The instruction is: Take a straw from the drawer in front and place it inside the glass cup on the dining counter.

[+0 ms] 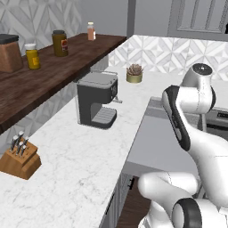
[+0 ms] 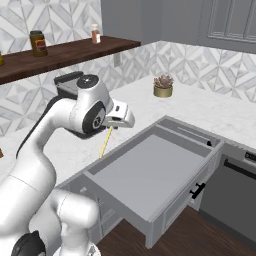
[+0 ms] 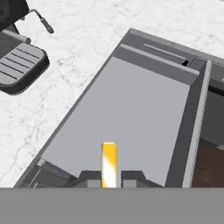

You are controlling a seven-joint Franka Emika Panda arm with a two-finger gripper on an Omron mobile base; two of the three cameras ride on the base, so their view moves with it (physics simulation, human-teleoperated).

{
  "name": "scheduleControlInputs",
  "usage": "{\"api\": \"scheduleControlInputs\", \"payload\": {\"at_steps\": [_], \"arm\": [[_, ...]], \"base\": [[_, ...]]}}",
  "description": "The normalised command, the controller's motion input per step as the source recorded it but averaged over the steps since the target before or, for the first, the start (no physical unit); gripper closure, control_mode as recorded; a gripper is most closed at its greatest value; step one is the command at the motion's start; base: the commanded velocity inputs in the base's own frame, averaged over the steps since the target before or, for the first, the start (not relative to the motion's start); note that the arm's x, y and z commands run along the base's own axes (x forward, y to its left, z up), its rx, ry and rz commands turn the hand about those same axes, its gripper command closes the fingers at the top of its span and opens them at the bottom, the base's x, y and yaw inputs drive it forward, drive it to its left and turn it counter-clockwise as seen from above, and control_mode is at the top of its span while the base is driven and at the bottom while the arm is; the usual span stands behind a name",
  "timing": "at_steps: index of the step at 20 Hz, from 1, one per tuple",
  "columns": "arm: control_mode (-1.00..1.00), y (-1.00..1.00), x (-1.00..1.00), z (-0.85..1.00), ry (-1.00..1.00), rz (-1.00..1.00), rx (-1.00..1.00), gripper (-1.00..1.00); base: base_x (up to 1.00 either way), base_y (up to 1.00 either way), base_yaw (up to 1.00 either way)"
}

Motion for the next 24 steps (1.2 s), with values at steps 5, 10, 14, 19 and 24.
{"api": "scheduleControlInputs", "payload": {"at_steps": [5, 10, 14, 19, 24], "arm": [[1.00, 0.02, -0.14, 0.00, 0.00, 0.00, 0.00, 1.00], [1.00, 0.00, 0.00, 0.00, 0.00, 0.00, 0.00, 1.00], [1.00, 0.00, 0.00, 0.00, 0.00, 0.00, 0.00, 1.00], [1.00, 0.00, 0.00, 0.00, 0.00, 0.00, 0.00, 1.00], [1.00, 0.00, 0.00, 0.00, 0.00, 0.00, 0.00, 1.00]], "base": [[-0.79, -0.01, -0.03], [-0.95, -0.27, -0.26], [-0.16, -0.48, -0.75], [0.00, -0.07, -0.96], [0.00, -0.22, -0.92]]}}
